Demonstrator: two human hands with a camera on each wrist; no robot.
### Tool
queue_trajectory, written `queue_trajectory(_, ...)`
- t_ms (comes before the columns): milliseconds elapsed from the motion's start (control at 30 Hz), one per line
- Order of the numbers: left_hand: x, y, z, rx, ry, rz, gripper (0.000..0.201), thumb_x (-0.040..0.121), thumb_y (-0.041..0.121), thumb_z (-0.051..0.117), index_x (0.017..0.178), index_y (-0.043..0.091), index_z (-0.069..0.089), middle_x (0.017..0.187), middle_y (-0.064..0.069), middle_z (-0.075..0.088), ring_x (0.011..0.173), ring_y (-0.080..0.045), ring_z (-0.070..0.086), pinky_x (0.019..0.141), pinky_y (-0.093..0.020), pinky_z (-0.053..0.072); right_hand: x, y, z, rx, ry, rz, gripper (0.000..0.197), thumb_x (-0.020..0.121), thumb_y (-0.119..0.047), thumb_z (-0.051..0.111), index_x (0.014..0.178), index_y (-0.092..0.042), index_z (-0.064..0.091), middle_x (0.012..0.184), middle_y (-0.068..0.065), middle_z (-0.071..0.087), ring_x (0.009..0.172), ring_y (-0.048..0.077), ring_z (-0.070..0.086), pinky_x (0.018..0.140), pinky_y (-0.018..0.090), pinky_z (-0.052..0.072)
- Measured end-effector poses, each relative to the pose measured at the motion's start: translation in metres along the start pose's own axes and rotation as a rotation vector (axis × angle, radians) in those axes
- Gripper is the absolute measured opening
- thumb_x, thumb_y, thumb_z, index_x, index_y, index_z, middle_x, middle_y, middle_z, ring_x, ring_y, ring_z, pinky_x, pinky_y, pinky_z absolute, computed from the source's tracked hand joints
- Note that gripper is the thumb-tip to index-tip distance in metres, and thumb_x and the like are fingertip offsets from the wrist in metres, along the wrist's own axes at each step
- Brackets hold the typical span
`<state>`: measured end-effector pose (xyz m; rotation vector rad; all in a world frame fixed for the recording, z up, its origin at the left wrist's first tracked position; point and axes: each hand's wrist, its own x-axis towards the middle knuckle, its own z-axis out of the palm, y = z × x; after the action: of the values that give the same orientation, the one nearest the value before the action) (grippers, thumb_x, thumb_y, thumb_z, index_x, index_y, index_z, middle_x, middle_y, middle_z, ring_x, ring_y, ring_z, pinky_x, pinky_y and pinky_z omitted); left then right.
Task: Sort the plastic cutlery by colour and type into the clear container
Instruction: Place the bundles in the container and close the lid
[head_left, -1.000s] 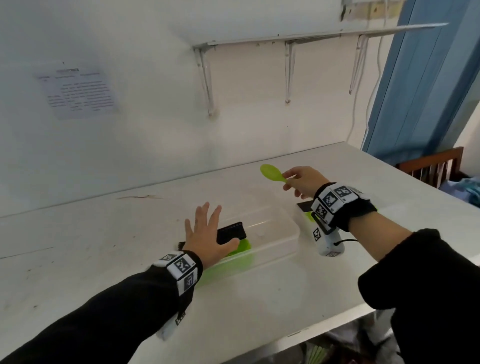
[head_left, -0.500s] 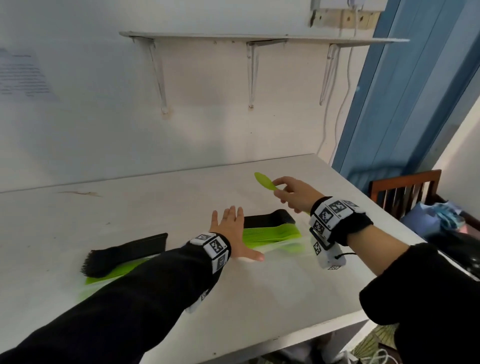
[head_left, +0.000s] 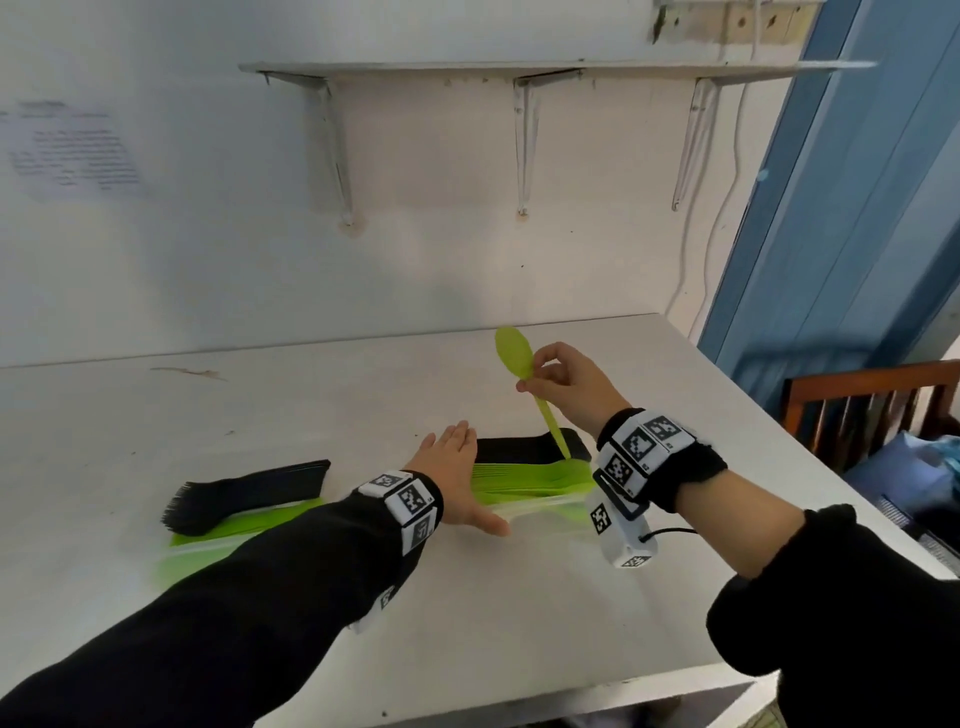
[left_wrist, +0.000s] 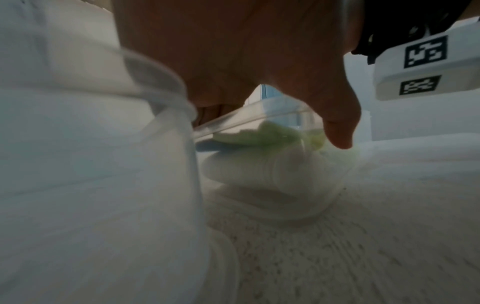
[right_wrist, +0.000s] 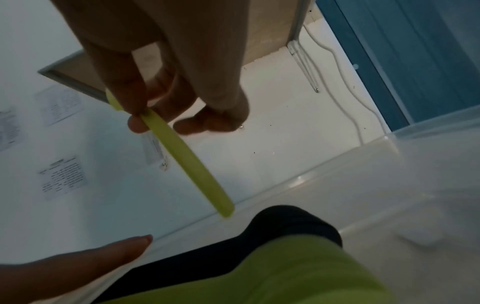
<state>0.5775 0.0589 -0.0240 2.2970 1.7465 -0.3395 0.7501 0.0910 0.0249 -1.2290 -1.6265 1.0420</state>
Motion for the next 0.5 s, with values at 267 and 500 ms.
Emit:
queue_trajectory(267, -0.001, 0.000, -0.005, -0.102, 0.026, -0.008, 0.126, 0.067, 0.073, 0.061, 0.149, 0.005, -0.005, 0.159, -0.008, -0.007, 0.147, -0.017, -0.004, 0.120, -0.036, -0.003, -0.013, -0.006, -0.007, 0.070, -0.103, -0.012, 0.058, 0.085, 0.010, 0.052, 0.113, -0.036, 0.030, 0.082, 0.010, 0.059, 0.058, 0.022, 0.057, 0.059, 0.035, 0.057)
queue_trajectory(500, -0.004, 0.001, -0.007, -0.127, 0.040, -0.008, 0.125, 0.067, 0.070, 0.065, 0.150, 0.006, -0.004, 0.159, -0.006, -0.007, 0.147, -0.019, -0.004, 0.118, -0.032, -0.003, -0.025, 0.015, -0.015, 0.250, -0.042, 0.213, 0.012, 0.095, -0.005, 0.046, 0.099, -0.017, 0.047, 0.079, 0.013, 0.056, 0.061, 0.025, 0.062, 0.070, 0.041, 0.059)
